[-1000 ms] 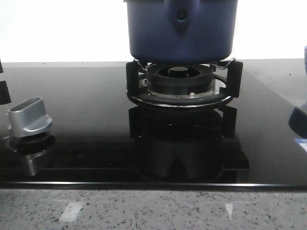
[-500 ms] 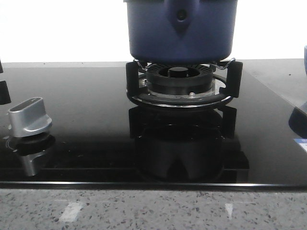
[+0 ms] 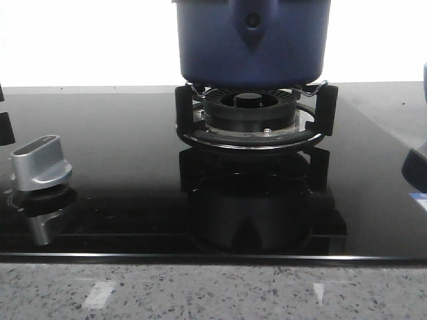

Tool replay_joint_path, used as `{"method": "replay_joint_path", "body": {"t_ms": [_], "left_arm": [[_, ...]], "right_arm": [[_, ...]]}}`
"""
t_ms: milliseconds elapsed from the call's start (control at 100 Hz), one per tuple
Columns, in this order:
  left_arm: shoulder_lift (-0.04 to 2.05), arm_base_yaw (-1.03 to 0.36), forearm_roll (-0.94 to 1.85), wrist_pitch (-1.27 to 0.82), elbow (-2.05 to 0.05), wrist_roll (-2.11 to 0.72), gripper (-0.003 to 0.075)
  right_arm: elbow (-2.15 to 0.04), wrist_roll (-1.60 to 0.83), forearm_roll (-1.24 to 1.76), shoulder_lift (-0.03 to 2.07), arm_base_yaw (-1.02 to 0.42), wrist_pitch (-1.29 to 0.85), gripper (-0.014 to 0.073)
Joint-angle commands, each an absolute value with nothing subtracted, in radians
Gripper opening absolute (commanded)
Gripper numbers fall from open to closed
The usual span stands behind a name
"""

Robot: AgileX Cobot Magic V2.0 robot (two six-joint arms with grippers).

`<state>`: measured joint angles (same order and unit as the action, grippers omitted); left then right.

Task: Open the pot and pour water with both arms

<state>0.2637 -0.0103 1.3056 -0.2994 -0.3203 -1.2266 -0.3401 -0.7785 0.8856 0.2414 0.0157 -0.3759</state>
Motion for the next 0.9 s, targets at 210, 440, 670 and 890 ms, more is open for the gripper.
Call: {"method": "replay_joint_path", "body": {"t_ms": [210, 440, 670, 890], "left_arm": [[0.273, -0.019, 1.338, -0.287, -0.348, -1.228, -0.002], [0.273, -0.019, 1.34, -0.271, -0.348, -1.228, -0.002], [0.273, -0.017, 0.884, -0.208, -0.348, -0.708, -0.002], [0.269, -0.017, 0.082, -0.102, -0.316, 0.091, -0.002]], "right_arm": [[-0.366, -0.789, 0.908, 0.247, 0.014, -0.332, -0.0067], [-0.366, -0.789, 0.908, 0.247, 0.014, -0.332, -0.0067], [-0.366, -0.789, 0.908, 0.247, 0.014, -0.332, -0.0067], [-0.366, -0.789, 0.908, 0.247, 0.014, -0.33, -0.0067]]}}
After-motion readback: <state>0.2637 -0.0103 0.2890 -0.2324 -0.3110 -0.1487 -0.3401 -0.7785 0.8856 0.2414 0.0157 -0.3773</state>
